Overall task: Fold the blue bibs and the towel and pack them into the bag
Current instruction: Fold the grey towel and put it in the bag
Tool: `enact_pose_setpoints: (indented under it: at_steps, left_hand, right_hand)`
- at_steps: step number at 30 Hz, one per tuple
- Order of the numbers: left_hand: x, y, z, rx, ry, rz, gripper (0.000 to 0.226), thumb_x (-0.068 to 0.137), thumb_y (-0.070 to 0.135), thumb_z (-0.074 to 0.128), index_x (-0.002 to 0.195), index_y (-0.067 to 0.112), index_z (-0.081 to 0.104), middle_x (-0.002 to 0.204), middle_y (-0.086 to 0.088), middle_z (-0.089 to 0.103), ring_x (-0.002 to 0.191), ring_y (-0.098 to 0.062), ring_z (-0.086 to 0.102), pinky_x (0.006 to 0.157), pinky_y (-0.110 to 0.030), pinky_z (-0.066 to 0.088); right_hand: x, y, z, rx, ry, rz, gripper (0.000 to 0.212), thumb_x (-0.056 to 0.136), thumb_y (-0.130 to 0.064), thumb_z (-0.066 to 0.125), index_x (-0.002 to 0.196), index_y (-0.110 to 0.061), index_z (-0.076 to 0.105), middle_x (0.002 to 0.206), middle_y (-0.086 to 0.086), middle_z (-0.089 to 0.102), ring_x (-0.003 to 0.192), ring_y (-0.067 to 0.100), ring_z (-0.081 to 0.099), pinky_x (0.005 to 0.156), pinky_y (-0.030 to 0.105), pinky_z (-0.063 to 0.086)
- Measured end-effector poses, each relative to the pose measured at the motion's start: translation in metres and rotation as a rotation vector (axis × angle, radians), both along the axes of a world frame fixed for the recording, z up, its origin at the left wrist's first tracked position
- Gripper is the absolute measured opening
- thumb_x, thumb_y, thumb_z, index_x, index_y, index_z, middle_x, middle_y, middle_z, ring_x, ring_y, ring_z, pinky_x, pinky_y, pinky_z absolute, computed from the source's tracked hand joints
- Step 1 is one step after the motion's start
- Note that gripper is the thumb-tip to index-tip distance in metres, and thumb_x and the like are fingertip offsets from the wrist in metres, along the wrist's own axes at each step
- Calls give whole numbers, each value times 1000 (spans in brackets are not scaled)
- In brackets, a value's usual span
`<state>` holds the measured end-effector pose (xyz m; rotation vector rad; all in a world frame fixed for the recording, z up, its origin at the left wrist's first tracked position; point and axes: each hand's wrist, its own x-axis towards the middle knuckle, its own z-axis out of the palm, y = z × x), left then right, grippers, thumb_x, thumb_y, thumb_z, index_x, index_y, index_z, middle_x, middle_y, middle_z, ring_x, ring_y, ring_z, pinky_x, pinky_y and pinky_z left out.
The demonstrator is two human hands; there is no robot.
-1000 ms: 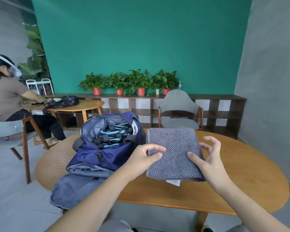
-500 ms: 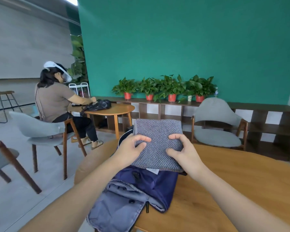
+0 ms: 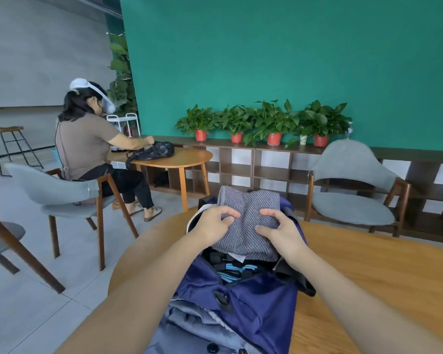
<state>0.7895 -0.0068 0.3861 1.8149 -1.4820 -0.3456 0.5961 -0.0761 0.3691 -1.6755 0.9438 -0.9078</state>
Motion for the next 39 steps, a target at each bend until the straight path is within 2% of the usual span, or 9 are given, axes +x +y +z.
enact_pose_setpoints:
  at_steps: [5,10,15,19,23,27,31,35,39]
  left_hand:
    - [3,-13,-44,181,-231,-36,23,104,15,54,119,22,71,124,-7,51,120,-28,54,97,-22,35]
    - [-1,-18,-33,209,-507,59,23,100,23,60,117,37,65,143,-6,33,134,-36,33,109,-49,35]
    - [-37,-20,-9,262,-860,272,30,97,21,55,127,20,61,133,-18,51,116,-36,55,92,-43,45]
    - [-64,-23,-4,253,-1044,301,31,99,23,51,124,11,65,138,-25,51,126,-39,47,94,-42,42]
    - [-62,-31,-14,7,-866,183,32,93,38,62,116,18,69,133,-12,48,124,-33,40,102,-45,37]
    - [-40,-45,-38,-268,-754,-79,23,82,17,76,105,15,74,108,-7,53,101,-24,42,89,-50,49]
    - [-34,-42,-57,-57,-629,-188,40,107,27,40,146,27,49,155,-10,37,145,-29,28,121,-44,19]
    - [-32,-40,-62,109,-591,-183,46,109,43,24,155,35,26,166,-7,24,154,-22,15,126,-42,4]
    - [-36,-39,-62,233,-676,-175,50,108,50,12,158,46,7,168,-9,17,156,-25,11,125,-49,0]
  right_hand:
    - [1,1,-31,-142,480,34,44,98,-43,58,140,-33,48,131,-4,56,125,21,53,92,28,37]
    - [-1,2,-40,-125,452,-58,63,95,-52,58,138,-23,22,103,0,56,96,23,59,79,33,40]
    - [0,-1,-28,-214,576,-156,50,93,-56,58,111,-18,31,101,-1,53,93,21,57,77,34,49]
    - [5,-3,-22,-139,618,-219,69,93,-67,49,121,-4,39,111,12,63,102,33,65,81,38,54]
    - [10,-2,-21,9,769,-151,83,97,-70,28,131,1,55,136,19,57,126,31,52,95,34,41]
    - [4,-15,-34,328,404,-3,109,73,-85,54,149,-7,40,138,7,56,113,26,59,88,36,53]
    - [2,-24,-41,239,307,-153,92,71,-60,77,141,-10,47,131,6,61,116,26,59,98,38,47]
    - [-4,-31,-30,64,279,-180,53,78,-42,75,120,-13,61,114,4,69,105,23,64,92,37,50]
    - [-13,-32,0,-150,244,-269,51,80,-31,74,123,-14,52,117,3,64,111,25,60,94,38,48]
